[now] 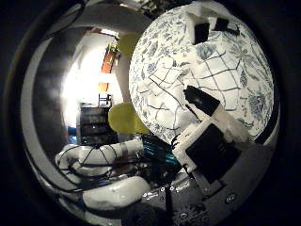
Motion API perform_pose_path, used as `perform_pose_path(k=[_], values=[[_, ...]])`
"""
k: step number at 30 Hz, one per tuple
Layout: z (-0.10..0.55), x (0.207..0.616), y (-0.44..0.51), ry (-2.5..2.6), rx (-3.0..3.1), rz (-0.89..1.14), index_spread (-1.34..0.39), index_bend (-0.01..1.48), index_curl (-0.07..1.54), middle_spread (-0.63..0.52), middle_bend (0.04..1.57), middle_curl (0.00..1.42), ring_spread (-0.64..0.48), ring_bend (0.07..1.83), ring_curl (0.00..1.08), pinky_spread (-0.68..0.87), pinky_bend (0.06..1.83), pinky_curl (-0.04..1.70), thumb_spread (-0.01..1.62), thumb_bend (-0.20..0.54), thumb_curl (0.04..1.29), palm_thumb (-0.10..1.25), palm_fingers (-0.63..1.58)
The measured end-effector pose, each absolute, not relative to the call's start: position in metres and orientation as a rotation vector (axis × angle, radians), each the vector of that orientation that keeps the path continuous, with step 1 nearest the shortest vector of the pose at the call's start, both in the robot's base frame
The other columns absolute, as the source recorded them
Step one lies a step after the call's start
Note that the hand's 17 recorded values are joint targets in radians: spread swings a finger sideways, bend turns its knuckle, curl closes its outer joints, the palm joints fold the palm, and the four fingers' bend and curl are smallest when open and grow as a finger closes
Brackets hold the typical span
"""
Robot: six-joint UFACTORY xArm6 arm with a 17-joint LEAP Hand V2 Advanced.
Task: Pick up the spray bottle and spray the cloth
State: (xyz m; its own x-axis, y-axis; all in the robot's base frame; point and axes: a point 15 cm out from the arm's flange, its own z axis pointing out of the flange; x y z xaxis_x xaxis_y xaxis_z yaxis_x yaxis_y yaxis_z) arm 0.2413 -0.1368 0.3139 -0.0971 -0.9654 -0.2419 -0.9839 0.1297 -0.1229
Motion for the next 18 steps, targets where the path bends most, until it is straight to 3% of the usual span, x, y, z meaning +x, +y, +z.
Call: perform_pose_path(k=[6, 18], values=[[0.34, 0.257, -0.156, 2.169, -1.88, 0.035, -0.47, 0.44, 0.44, -0.21, 0.56, 0.37, 0.11, 0.2, 0.19, 0.3, 0.17, 0.17, 1.07, -0.017, 0.36, 1.16, 0.42], [0.361, 0.242, -0.243, 2.315, -1.647, -0.015, -0.45, 0.3, 0.42, -0.21, 0.53, 0.36, 0.09, 0.23, 0.21, 0.34, 0.19, 0.17, 1.05, -0.025, 0.33, 0.9, 0.47]])
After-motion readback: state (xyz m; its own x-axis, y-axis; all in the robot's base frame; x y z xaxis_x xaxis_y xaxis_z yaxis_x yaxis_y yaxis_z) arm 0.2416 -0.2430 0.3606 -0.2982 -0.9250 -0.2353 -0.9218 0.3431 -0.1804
